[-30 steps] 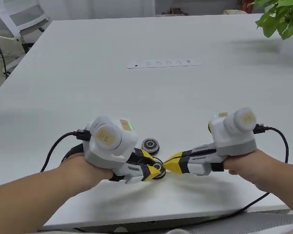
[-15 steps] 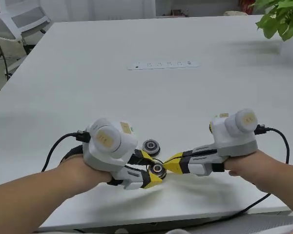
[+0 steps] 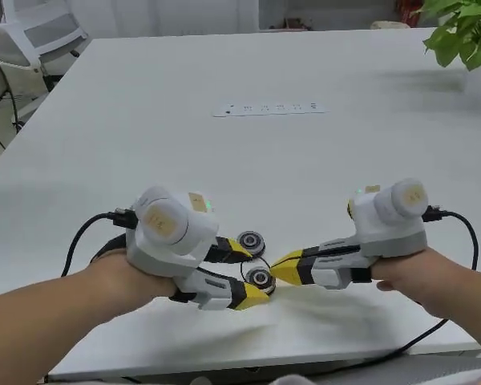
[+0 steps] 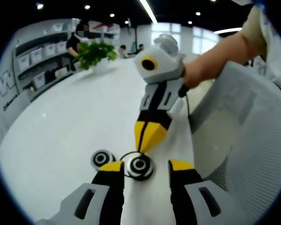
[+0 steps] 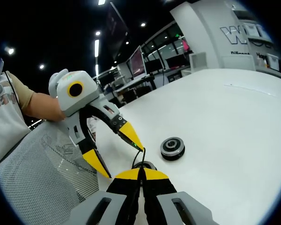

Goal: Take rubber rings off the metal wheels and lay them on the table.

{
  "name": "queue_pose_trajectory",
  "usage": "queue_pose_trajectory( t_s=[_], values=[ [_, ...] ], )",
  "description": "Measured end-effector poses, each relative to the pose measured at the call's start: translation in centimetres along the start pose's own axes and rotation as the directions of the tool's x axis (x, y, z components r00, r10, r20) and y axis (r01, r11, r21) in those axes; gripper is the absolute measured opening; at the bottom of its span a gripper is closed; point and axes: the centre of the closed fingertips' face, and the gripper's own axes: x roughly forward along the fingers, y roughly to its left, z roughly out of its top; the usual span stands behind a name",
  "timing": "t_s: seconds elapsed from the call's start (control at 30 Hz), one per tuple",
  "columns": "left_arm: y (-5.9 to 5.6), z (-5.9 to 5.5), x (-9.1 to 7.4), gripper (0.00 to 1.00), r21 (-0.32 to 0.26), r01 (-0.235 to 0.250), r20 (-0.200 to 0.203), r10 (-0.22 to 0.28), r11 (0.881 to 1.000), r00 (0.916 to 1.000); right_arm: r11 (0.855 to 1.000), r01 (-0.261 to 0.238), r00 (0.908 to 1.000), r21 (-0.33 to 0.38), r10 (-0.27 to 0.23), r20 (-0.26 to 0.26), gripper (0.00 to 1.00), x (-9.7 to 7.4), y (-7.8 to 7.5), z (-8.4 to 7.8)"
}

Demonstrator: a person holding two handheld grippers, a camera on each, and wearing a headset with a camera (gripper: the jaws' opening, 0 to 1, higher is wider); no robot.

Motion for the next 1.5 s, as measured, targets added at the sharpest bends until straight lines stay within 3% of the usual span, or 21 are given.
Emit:
queue_pose_trajectory(
  t_s=[0.23, 0.7, 1.0, 1.5],
  values=[
    [0.0, 0.5, -1.4, 0.44, 0.002, -0.004, 0.023, 0.004, 1.0, 0.9997, 1.0, -0.014, 0.9999, -0.007, 0.014, 0.0, 0.0, 0.0, 0.4, 0.4],
    [0.6, 0.3, -4.7, 0.53, -0.028, -0.043, 0.052, 0.045, 0.999, 0.9977, 0.998, -0.051, 0.9987, -0.028, 0.051, -0.004, 0.0, 0.5, 2.0, 2.0],
    [0.9, -0.1, -6.6, 0.61, -0.05, -0.074, 0.061, 0.077, 0.996, 0.9952, 0.997, -0.069, 0.9976, -0.042, 0.069, -0.011, 0.0, 1.5, 2.7, 3.3],
    [1.4, -1.2, -8.9, 0.66, -0.086, -0.114, 0.071, 0.12, 0.99, 0.9902, 0.994, -0.089, 0.9949, -0.061, 0.086, -0.052, 0.0, 3.8, 2.6, 3.7]
  ],
)
